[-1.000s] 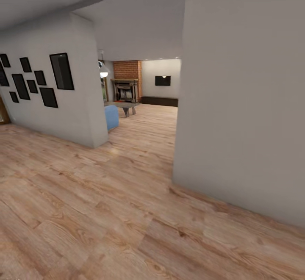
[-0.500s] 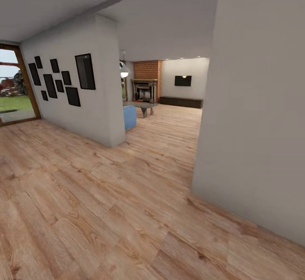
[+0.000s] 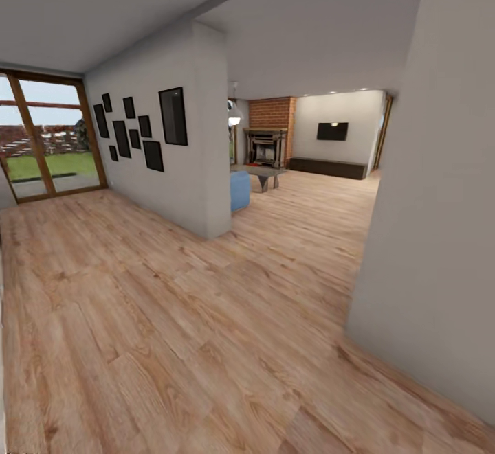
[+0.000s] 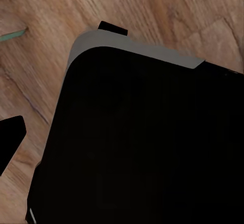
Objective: Move the two storage containers from the living room to the garage. In the garage, place one container on the floor and stack the other container on top of it (either order is fine).
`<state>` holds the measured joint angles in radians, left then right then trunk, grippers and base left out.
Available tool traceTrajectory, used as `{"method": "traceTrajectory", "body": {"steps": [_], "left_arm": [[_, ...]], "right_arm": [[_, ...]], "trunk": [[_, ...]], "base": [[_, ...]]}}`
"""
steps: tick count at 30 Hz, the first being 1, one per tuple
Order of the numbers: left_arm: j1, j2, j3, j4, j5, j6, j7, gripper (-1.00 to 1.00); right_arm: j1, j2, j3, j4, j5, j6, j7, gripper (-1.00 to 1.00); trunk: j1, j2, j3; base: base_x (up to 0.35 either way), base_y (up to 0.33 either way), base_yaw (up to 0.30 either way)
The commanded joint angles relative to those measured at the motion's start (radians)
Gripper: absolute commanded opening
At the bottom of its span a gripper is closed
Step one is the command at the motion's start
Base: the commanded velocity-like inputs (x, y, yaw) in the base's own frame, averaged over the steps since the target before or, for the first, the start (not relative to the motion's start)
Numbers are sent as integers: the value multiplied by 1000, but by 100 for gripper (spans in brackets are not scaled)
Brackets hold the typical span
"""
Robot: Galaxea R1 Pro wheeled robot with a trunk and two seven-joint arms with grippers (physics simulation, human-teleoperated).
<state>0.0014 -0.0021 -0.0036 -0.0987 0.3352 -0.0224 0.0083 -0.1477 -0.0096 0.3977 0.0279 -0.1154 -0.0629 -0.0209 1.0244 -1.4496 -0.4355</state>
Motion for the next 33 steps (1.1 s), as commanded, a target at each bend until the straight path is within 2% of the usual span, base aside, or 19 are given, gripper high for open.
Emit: {"method": "traceTrajectory", "body": {"steps": [1,10,19,24,33], "left_arm": [[0,0,-1,-1,5,-2,1,100],[0,1,-1,-1,5,-1,1,100],[0,-1,-1,-1,5,-1,0,100],[0,-1,-1,-1,5,-1,1,100],[0,-1,-1,-1,4,-1,0,100]], "right_arm": [[-1,0,9,3,-10,-6,-1,100],[-1,0,9,3,-10,-5,0,100],[-1,0,7,3,-11,-6,-1,100],[-1,-14,7,3,-12,-9,-1,100],[-1,-16,7,3,-12,-9,-1,100]], "trunk": [[1,0,-1],[1,0,-1],[1,0,-1],[1,0,-1],[1,0,-1]], "base": [[322,0,279],[323,0,221],[323,0,20],[323,0,1],[323,0,0]]}}
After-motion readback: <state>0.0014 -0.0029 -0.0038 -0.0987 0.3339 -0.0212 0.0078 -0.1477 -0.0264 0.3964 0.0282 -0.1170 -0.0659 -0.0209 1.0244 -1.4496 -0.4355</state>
